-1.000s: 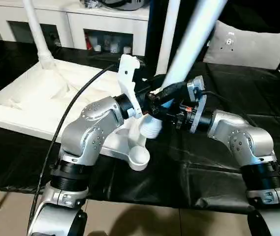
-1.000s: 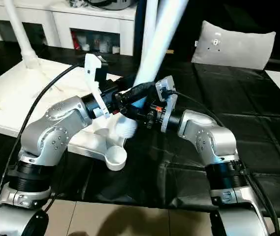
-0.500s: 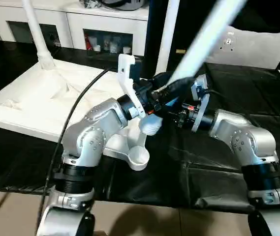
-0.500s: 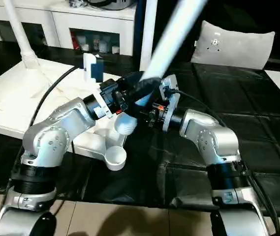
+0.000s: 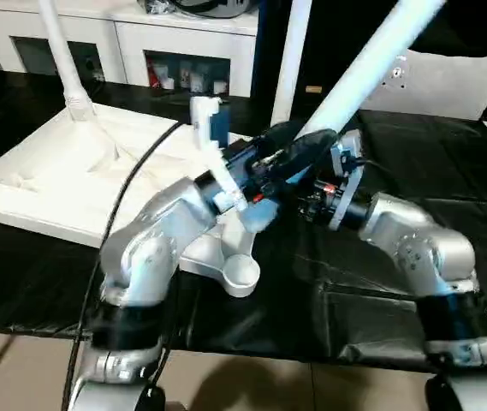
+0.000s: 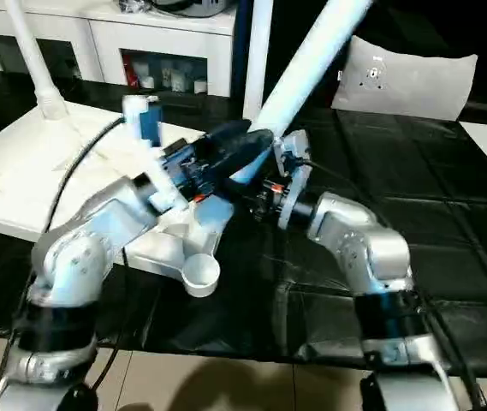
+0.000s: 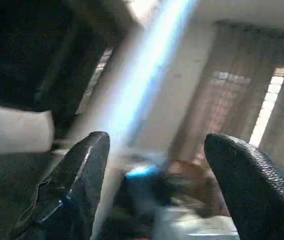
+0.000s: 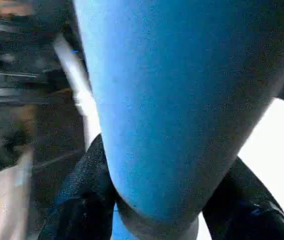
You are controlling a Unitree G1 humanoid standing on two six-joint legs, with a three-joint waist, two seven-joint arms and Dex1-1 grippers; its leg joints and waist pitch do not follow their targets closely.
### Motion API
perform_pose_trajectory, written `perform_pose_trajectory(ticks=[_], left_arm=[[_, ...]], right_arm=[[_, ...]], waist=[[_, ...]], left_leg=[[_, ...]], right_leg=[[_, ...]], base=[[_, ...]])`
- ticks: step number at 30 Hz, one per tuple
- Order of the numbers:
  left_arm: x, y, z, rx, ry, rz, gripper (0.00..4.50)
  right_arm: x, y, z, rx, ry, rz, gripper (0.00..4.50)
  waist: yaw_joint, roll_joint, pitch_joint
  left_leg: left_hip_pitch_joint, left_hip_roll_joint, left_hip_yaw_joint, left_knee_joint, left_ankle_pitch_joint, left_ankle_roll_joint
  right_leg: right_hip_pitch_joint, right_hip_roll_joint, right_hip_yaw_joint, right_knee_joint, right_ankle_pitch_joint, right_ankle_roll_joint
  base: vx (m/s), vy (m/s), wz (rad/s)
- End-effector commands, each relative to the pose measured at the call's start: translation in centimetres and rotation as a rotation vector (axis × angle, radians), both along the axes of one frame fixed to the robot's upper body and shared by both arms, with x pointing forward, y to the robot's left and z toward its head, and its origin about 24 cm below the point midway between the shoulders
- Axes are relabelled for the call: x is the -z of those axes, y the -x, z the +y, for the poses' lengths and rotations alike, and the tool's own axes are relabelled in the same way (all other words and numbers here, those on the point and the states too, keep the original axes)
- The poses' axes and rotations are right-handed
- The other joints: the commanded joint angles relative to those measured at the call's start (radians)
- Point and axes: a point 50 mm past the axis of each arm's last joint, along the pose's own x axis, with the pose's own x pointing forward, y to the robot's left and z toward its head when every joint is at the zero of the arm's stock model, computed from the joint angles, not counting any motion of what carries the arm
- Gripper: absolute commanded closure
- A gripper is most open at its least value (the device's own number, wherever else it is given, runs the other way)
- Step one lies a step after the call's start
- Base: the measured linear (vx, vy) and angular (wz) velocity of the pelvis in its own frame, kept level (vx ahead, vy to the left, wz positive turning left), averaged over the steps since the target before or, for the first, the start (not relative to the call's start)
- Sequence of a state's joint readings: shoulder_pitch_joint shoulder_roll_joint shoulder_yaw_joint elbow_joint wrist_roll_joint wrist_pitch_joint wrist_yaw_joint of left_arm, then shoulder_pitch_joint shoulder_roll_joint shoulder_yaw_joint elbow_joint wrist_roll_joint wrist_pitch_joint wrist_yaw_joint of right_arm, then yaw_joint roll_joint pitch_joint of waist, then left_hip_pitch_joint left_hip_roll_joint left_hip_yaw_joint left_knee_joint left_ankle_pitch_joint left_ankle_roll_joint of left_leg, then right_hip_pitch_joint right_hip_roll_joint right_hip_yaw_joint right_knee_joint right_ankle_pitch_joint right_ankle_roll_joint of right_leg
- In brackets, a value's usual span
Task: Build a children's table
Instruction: Pick table leg
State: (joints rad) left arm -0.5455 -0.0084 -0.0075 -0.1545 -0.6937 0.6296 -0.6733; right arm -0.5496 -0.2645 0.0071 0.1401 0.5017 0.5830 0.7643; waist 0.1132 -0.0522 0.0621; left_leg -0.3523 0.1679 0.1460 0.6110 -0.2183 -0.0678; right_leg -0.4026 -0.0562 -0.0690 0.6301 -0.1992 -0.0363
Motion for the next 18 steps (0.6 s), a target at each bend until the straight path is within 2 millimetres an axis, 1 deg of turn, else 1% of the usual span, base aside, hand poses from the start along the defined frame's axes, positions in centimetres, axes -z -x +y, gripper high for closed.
perform_pose_trajectory(ticks=[1,2,3,4,5,6,8,9,10,11,12,13,14,15,16,17,18], left_arm=[[-0.1,-0.3,-0.1,-0.059,-0.019,-0.011,0.98],[0.0,-0.6,0.2,-0.109,-0.029,-0.01,0.98],[0.1,-1.0,0.7,-0.174,-0.038,-0.006,0.98],[0.3,-1.4,1.2,-0.236,-0.051,-0.003,0.98],[0.4,-1.6,1.6,-0.276,-0.06,-0.001,0.98],[1.0,-2.1,2.7,-0.395,-0.109,0.019,0.98],[1.2,-2.3,3.1,-0.43,-0.127,0.026,0.98],[1.8,-2.4,3.9,-0.5,-0.185,0.023,0.98],[3.0,-2.5,5.0,-0.577,-0.273,0.052,0.98],[3.1,-2.6,5.2,-0.587,-0.282,0.058,0.98],[4.7,-2.5,7.0,-0.687,-0.368,0.117,0.98],[4.7,-2.5,7.0,-0.687,-0.368,0.117,0.98],[5.3,-2.4,7.7,-0.727,-0.404,0.139,0.98],[5.7,-2.2,8.4,-0.77,-0.432,0.138,0.98],[6.1,-2.0,8.9,-0.806,-0.449,0.152,0.98],[6.5,-1.8,9.3,-0.838,-0.461,0.164,0.98],[6.7,-1.6,9.7,-0.867,-0.471,0.17,0.98]], right_arm=[[0.1,-0.1,-0.8,0.096,0.064,0.012,2.63],[0.4,-0.1,-1.0,0.127,0.09,0.027,2.63],[0.7,0.1,-1.0,0.148,0.095,0.034,2.63],[0.9,0.2,-1.0,0.168,0.102,0.037,2.63],[1.0,0.4,-1.0,0.179,0.103,0.038,2.63],[1.7,0.6,-1.1,0.24,0.144,0.039,2.63],[1.8,0.6,-1.2,0.263,0.159,0.037,2.63],[2.2,0.4,-1.6,0.34,0.202,0.043,2.63],[2.7,0.1,-2.3,0.455,0.255,0.044,2.63],[2.7,0.1,-2.3,0.463,0.253,0.047,2.63],[3.0,0.2,-2.6,0.534,0.228,0.083,2.63],[3.0,0.2,-2.6,0.534,0.228,0.083,2.63],[2.9,0.3,-2.8,0.56,0.213,0.082,2.63],[2.8,0.3,-2.9,0.582,0.209,0.067,2.63],[2.6,0.3,-3.1,0.608,0.234,0.028,2.63],[2.6,0.4,-3.2,0.616,0.222,0.031,2.63],[2.4,0.5,-3.3,0.626,0.189,0.027,2.63]], waist=[[-0.005,-0.007,-0.067],[-0.007,-0.02,-0.065],[-0.008,-0.019,-0.065],[-0.008,-0.02,-0.065],[-0.008,-0.018,-0.066],[-0.01,-0.019,-0.067],[-0.019,-0.02,-0.067],[-0.024,-0.019,-0.066],[-0.024,-0.017,-0.066],[-0.028,-0.018,-0.066],[-0.028,-0.013,-0.065],[-0.03,-0.013,-0.064],[-0.03,-0.012,-0.066],[-0.029,-0.01,-0.065],[-0.029,-0.01,-0.064],[-0.028,-0.006,-0.065],[-0.027,-0.002,-0.064]], left_leg=[[-0.001,0.053,0.0,-0.066,0.011,0.037],[-0.004,0.052,0.0,-0.068,0.002,0.032],[-0.004,0.052,-0.001,-0.068,-0.005,0.024],[-0.005,0.051,-0.002,-0.069,-0.009,0.019],[-0.005,0.05,-0.002,-0.069,-0.015,0.012],[-0.006,0.053,-0.004,-0.071,-0.013,0.004],[-0.005,0.052,-0.006,-0.072,-0.014,-0.004],[-0.008,0.05,-0.005,-0.072,-0.012,-0.009],[-0.006,0.051,-0.007,-0.072,-0.01,-0.014],[-0.005,0.048,-0.005,-0.073,-0.014,-0.022],[-0.004,0.048,-0.004,-0.073,-0.031,-0.026],[-0.004,0.048,-0.004,-0.074,-0.038,-0.025],[-0.001,0.048,-0.005,-0.074,-0.047,-0.025],[-0.001,0.05,-0.005,-0.076,-0.047,-0.022],[-0.002,0.05,-0.005,-0.076,-0.051,-0.022],[-0.003,0.051,-0.005,-0.076,-0.048,-0.025],[-0.001,0.052,-0.005,-0.076,-0.056,-0.023]], right_leg=[[0.066,-0.084,0.058,-0.073,-0.123,-0.172],[0.069,-0.083,0.059,-0.076,-0.148,-0.152],[0.07,-0.083,0.059,-0.08,-0.168,-0.128],[0.071,-0.083,0.059,-0.082,-0.178,-0.114],[0.071,-0.084,0.059,-0.084,-0.191,-0.095],[0.071,-0.084,0.058,-0.082,-0.185,-0.085],[0.069,-0.082,0.056,-0.08,-0.176,-0.081],[0.068,-0.08,0.057,-0.081,-0.174,-0.078],[0.067,-0.08,0.056,-0.08,-0.175,-0.074],[0.065,-0.079,0.056,-0.079,-0.179,-0.072],[0.064,-0.08,0.058,-0.079,-0.189,-0.072],[0.063,-0.079,0.059,-0.08,-0.192,-0.07],[0.063,-0.078,0.058,-0.08,-0.193,-0.069],[0.06,-0.077,0.058,-0.079,-0.181,-0.073],[0.061,-0.077,0.058,-0.08,-0.179,-0.075],[0.061,-0.077,0.058,-0.078,-0.16,-0.082],[0.06,-0.078,0.059,-0.078,-0.152,-0.086]], base=[[0.0,0.0,0.0],[0.0,0.0,0.0],[0.0,0.0,0.0],[0.0,0.0,0.0],[0.0,0.0,0.0],[0.0,0.0,0.0],[0.0,0.0,0.0],[0.0,0.0,0.0],[0.0,0.0,0.0],[0.0,0.0,0.0],[0.0,0.0,0.0],[0.0,0.0,0.0],[0.0,0.0,0.0],[0.0,0.0,0.0],[0.0,0.0,0.0],[0.0,0.0,0.0],[0.0,0.0,0.0]])
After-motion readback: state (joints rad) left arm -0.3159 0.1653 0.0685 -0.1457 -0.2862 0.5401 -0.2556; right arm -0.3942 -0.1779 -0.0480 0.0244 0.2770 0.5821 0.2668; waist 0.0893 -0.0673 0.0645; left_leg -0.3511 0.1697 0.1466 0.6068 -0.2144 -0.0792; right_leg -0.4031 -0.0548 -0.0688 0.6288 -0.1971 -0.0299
